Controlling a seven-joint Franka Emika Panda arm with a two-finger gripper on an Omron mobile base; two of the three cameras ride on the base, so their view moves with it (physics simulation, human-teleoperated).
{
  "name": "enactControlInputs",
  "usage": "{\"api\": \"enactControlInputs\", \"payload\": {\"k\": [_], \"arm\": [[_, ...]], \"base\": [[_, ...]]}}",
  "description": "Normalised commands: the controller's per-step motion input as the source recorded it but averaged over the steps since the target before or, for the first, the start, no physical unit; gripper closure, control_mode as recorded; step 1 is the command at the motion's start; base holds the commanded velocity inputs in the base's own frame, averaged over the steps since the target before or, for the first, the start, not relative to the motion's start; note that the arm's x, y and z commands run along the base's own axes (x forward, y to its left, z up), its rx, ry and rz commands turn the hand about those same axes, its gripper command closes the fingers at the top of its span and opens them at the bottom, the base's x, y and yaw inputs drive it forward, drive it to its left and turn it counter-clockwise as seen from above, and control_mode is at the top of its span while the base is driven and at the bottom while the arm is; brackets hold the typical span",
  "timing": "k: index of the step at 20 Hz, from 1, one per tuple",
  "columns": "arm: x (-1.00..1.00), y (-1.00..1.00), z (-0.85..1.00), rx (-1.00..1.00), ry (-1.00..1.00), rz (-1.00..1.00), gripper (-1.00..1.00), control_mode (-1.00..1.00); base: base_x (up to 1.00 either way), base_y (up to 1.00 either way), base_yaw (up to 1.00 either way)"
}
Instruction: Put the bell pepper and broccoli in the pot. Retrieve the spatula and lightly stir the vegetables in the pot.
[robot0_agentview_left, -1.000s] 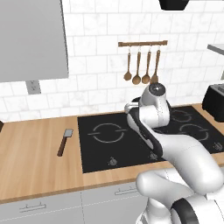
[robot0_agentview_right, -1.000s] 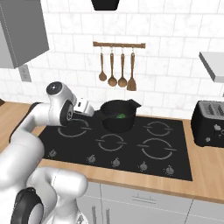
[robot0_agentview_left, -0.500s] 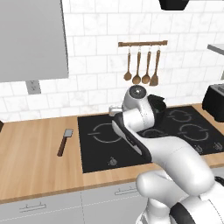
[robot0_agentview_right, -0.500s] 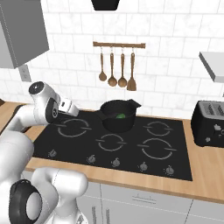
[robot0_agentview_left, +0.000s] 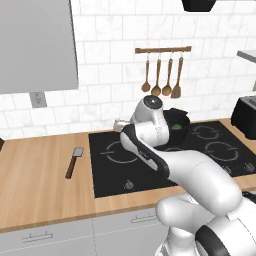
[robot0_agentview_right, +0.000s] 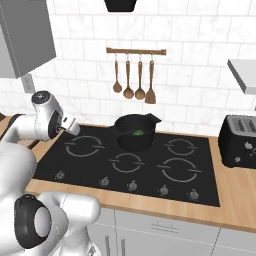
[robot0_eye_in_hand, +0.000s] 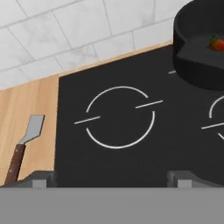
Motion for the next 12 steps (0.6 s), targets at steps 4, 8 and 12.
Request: {"api": "enactControlInputs", "payload": {"k": [4, 8, 12], "arm": [[0.0, 0.64, 0.0, 0.01, 0.03, 0.05, -1.0, -1.0], [0.0, 0.6, -0.07, 0.0, 0.0, 0.09, -1.0, -1.0], [0.0, 0.53, -0.24, 0.0, 0.0, 0.09, -1.0, -1.0]], "base": [[0.0, 0.0, 0.0], [0.0, 0.0, 0.0], [0.0, 0.0, 0.0]]}}
